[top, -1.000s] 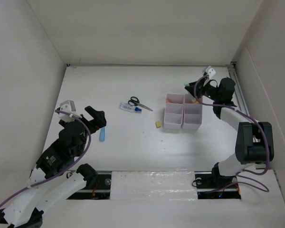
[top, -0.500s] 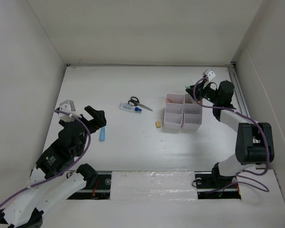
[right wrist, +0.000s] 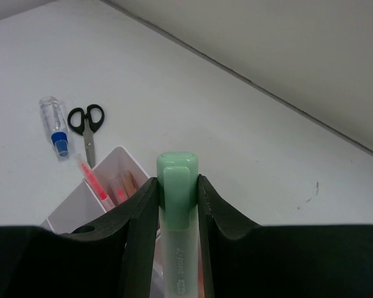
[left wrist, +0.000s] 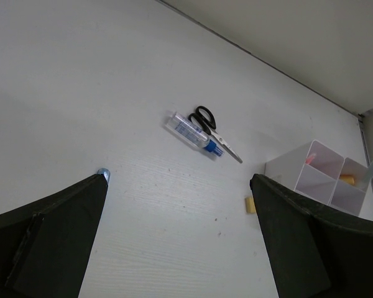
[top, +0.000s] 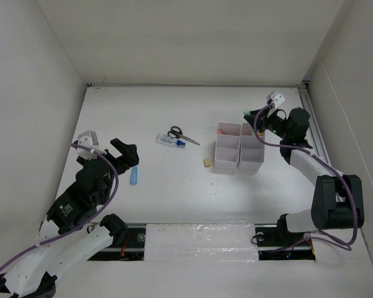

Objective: Sort the stationery into containers
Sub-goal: Place the stationery into the container, then grab a piece of stationery with the left arm

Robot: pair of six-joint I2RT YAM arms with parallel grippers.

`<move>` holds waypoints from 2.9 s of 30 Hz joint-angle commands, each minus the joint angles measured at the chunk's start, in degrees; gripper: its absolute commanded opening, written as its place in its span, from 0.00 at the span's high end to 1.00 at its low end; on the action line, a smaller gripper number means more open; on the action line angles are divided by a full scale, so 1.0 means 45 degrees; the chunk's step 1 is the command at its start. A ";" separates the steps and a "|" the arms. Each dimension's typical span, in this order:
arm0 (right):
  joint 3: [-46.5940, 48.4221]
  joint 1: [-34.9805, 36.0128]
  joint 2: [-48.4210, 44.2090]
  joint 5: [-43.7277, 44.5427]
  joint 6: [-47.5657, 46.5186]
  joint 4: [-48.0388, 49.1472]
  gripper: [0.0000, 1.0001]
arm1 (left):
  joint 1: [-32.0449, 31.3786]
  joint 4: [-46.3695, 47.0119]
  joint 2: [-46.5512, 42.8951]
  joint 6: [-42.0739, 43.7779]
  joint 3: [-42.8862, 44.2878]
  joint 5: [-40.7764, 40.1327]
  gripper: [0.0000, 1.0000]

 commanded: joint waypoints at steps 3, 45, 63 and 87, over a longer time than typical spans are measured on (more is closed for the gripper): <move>-0.0083 0.0184 0.0265 0.0475 -0.0337 0.0046 0.73 | 0.0048 0.0397 0.0109 0.0233 -0.0118 0.0146 0.00; -0.0062 0.0184 0.0501 0.0026 -0.0103 0.0612 0.06 | 0.0048 0.0397 0.0109 0.0349 -0.0118 0.0146 0.00; 0.1440 0.6137 -0.2604 0.7285 0.0890 -0.3917 0.12 | 0.0048 -0.0011 0.0636 -0.0312 -0.0002 -0.0440 0.00; 0.8316 1.3621 0.6516 1.9284 0.8179 -1.4154 0.25 | 0.0048 -0.0501 0.0148 -0.0784 0.0116 -0.1026 0.00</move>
